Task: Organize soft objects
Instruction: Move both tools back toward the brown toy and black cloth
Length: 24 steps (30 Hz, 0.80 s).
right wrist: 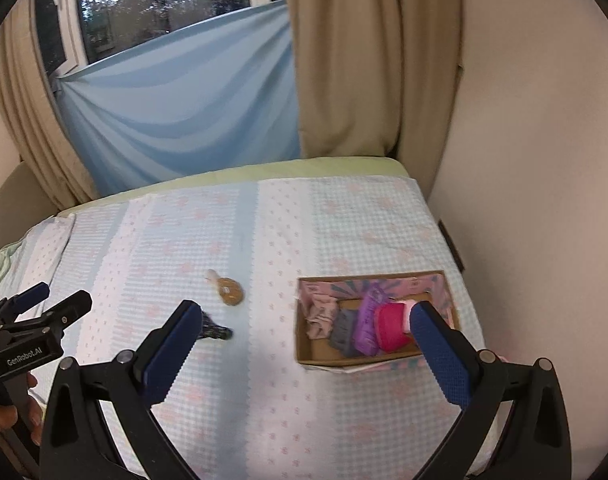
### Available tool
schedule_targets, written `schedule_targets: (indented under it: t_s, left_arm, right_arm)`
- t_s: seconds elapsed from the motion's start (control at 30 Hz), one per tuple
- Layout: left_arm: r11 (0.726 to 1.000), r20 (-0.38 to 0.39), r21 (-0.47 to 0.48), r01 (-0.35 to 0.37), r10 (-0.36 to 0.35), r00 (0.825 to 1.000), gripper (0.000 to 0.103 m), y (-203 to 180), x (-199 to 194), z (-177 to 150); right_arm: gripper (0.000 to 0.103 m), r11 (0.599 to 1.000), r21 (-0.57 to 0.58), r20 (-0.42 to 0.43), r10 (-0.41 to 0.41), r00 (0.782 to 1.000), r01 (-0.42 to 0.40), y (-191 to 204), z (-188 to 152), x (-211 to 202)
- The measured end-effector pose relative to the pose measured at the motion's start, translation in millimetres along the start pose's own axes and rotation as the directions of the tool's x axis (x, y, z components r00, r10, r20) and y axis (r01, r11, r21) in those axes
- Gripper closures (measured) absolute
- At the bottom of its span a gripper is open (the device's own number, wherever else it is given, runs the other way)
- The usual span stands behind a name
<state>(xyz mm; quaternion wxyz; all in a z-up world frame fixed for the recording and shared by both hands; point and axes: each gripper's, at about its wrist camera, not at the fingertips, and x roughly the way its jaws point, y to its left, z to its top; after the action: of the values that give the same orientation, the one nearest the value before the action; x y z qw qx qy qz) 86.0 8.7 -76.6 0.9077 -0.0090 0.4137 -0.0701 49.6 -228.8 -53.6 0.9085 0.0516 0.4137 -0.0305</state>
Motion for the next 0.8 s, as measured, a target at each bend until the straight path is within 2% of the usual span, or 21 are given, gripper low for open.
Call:
schedule_targets:
  t_s: [0.23,0.47,0.6,0.8]
  left_arm:
    - [0.998,-0.011,-0.053,-0.023,0.022,1.000,0.000,48,2,-3]
    - [0.988,-0.033,-0.151,-0.026,0.022,0.999,0.000,81,27,-3]
    - [0.975,-0.067,-0.220,-0.041,0.027,0.997,0.000,96,56,-6]
    - [0.948,-0.136,-0.310,-0.072,0.031,0.990,0.000,111,119,-24]
  right_arm:
    - [0.000,0.996,-0.034,-0.012,0.086,0.996,-0.087,37,11,24]
    - [0.000,0.976,-0.062,-0.098,0.203,0.974,-0.210,63,27,76]
    - [0.000,0.958,-0.099,-0.156,0.252,0.955,-0.269,78,37,118]
    - [0.000,0.926,-0.091,-0.248,0.335,0.909,-0.366,93,43,198]
